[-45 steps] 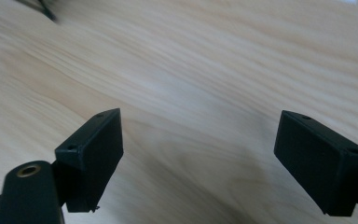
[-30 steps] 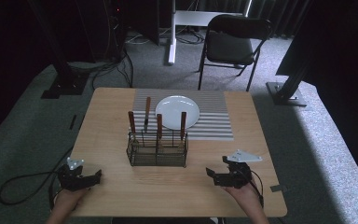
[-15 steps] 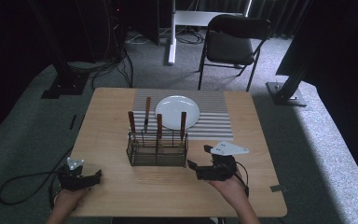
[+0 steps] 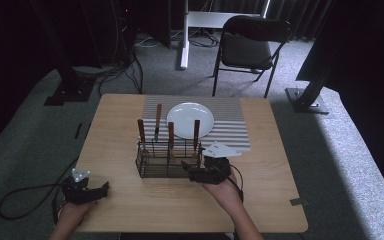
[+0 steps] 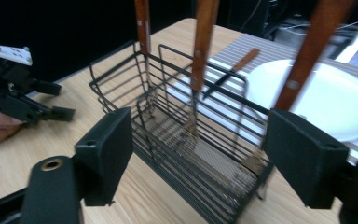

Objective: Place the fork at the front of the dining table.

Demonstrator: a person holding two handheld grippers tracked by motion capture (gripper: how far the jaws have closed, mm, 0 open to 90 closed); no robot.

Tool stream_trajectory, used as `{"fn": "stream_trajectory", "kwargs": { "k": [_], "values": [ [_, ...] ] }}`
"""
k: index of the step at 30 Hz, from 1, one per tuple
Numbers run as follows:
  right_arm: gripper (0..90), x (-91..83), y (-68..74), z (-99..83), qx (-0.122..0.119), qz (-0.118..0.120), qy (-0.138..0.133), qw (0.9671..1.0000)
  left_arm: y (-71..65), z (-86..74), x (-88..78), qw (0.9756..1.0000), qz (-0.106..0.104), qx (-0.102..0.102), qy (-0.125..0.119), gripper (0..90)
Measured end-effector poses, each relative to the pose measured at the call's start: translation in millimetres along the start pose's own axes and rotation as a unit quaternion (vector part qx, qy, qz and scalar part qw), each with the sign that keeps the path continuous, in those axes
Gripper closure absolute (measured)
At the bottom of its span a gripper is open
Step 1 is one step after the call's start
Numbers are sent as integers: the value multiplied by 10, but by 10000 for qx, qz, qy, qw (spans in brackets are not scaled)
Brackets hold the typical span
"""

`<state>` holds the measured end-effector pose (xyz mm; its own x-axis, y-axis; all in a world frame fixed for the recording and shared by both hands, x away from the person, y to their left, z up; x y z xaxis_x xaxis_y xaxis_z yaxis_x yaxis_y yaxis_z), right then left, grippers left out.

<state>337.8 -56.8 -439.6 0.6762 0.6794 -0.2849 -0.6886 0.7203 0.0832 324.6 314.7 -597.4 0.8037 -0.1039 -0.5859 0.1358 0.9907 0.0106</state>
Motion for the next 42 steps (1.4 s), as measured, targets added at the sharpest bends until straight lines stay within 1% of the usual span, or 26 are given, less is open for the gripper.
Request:
{"fn": "stream_trajectory", "kwargs": {
  "k": [1,2,3,6,7,8,9,10,13,14,16,17,19,20,22,24,25,27,29,31,32,35,36,38,40,42],
  "values": [
    [240,0,0,0,0,0,0,10000,0,0,0,10000,0,0,0,6],
    [240,53,10,6,4,-59,13,10000,0,0,1,10000,0,1,-6,6],
    [240,141,35,34,94,-92,-48,9999,0,0,0,10000,-1,5,0,6],
    [253,251,73,76,100,-209,-121,9997,0,0,0,10000,-1,4,0,6],
    [253,287,89,88,64,-252,-129,9996,0,0,0,10000,0,4,2,6],
    [274,324,103,102,20,-325,-154,9994,0,0,0,10000,-1,1,-2,6],
    [294,359,120,114,23,-332,-159,9993,-2,1,2,10000,3,-12,-14,6],
    [299,398,137,127,55,-284,-174,9994,-3,2,3,10000,3,-19,-20,6],
    [327,507,145,164,148,-314,-204,9992,0,0,1,10000,-1,-2,-5,6],
    [327,507,145,164,148,-314,-204,9992,0,0,1,10000,-1,-2,-5,6],
    [341,594,127,190,115,-534,-227,9983,0,1,3,10000,3,-5,-17,6],
    [356,643,110,203,147,-706,-256,9971,-1,1,3,10000,1,-5,-15,6],
    [369,663,107,208,183,-756,-262,9966,0,1,3,10000,5,-3,-16,6],
    [379,703,112,221,265,-801,-278,9960,3,1,2,10000,5,13,-12,6],
    [420,739,118,240,126,-1058,-316,9938,1,1,2,10000,4,3,-13,6],
    [487,786,145,253,120,-1169,-324,9925,0,1,2,10000,5,-1,-16,6],
    [520,795,147,254,78,-1270,-321,9914,0,1,2,10000,5,-3,-16,6],
    [549,830,160,254,36,-1373,-286,9901,1,1,2,10000,6,0,-16,6],
    [549,849,143,253,40,-1572,-277,9872,1,1,2,10000,5,3,-13,6],
    [580,863,118,250,127,-1657,-284,9857,0,1,2,10000,5,-2,-14,6],
    [579,874,109,246,139,-1687,-269,9852,1,1,2,10000,4,0,-11,6],
    [590,910,107,230,275,-1689,-234,9850,0,1,1,10000,3,-1,-8,6],
    [603,918,109,223,295,-1708,-221,9846,0,1,1,10000,2,-2,-6,6],
    [633,926,119,213,310,-1805,-234,9828,0,1,1,10000,2,-2,-8,6],
    [669,941,132,198,301,-1843,-239,9821,0,1,1,10000,2,-2,-8,6],
    [678,956,148,185,297,-1859,-244,9818,1,-1,-2,10000,-7,10,-8,6]
  ]
}}
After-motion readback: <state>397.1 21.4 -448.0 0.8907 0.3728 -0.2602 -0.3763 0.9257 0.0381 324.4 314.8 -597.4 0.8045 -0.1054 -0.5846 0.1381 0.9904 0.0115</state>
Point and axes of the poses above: each handheld gripper's, and its own axes: x roughly forward along the jaws, z roughly out of its top, y roughly to its left, the point moved 7 cm from there along x, roughly forward along the jaws, and after that the axes turned 11 degrees about -y, right-handed, at the moved point
